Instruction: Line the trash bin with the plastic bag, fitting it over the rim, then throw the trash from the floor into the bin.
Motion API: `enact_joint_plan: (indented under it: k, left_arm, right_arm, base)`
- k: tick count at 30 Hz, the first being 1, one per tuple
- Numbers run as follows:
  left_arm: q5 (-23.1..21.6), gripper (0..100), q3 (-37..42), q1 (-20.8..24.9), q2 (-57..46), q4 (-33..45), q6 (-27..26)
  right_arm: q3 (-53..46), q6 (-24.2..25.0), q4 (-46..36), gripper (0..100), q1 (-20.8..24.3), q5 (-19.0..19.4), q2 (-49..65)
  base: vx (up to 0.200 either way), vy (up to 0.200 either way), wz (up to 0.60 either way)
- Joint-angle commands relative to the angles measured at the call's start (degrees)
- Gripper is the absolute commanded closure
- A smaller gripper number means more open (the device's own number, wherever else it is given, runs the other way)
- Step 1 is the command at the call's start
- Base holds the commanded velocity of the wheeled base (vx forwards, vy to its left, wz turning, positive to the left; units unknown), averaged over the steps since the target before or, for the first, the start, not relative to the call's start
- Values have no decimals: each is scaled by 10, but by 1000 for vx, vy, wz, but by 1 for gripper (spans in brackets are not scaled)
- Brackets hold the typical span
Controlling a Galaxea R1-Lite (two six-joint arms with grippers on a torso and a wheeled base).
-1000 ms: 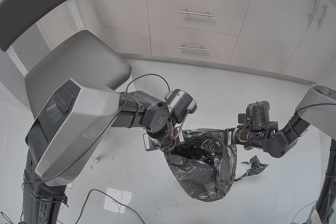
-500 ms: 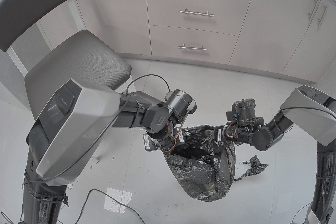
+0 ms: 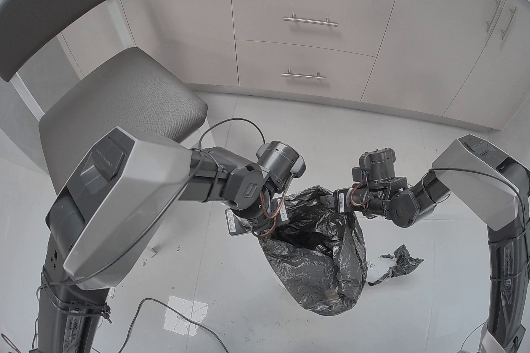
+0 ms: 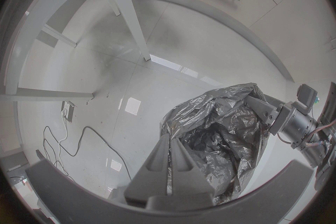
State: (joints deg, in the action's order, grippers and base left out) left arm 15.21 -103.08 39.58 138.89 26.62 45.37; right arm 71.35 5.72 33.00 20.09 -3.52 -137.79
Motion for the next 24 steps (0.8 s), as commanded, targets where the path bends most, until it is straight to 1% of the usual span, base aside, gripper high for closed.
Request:
enact_joint_plan:
  k: [1, 7, 24]
  left_arm:
    - [0, 100, 0, -12, 11, -8, -4]
    - [1, 100, 0, -28, 14, -18, -12]
    - [-1, 100, 1, -25, 39, -19, -12]
  right_arm:
    - [14, 0, 0, 0, -6, 0, -22]
    - [24, 0, 1, 0, -13, 0, -27]
    - [23, 1, 5, 0, -25, 0, -35]
  base:
    - [0, 0, 0]
    - [0, 0, 0]
    - [0, 0, 0]
